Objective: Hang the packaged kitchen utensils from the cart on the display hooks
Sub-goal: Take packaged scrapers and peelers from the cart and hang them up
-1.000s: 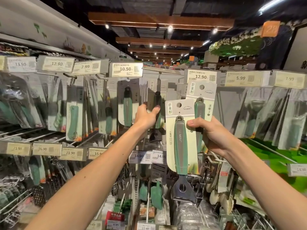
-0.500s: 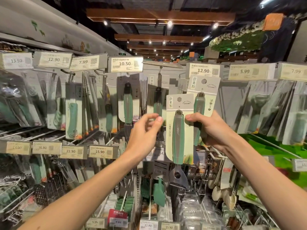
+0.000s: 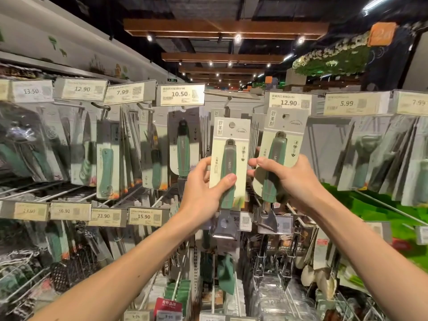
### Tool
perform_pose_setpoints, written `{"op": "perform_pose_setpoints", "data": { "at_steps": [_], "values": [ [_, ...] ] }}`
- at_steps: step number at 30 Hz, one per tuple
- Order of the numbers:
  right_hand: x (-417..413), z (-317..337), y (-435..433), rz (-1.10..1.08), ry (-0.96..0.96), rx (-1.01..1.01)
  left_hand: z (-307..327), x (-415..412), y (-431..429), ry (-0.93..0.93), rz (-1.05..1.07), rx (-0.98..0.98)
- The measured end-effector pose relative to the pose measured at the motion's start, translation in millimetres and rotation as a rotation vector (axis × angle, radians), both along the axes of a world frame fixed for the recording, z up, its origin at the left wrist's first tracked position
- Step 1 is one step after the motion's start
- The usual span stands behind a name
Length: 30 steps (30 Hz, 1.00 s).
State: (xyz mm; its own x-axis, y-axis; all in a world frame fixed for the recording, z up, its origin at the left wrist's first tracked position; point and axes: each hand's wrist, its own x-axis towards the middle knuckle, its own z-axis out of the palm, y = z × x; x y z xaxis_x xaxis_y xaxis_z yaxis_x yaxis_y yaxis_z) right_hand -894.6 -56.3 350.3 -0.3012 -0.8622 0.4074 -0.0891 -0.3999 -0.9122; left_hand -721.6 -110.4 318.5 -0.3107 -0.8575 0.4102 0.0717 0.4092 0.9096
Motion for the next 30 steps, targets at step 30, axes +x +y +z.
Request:
{"op": "perform_pose_setpoints", "data": {
  "at_steps": [30],
  "values": [
    [1.5,-12.7,-4.8,-0.06,0.264,0.0,18.4,-45.2,-46.4,-0.147,0.265,0.053]
  ]
}}
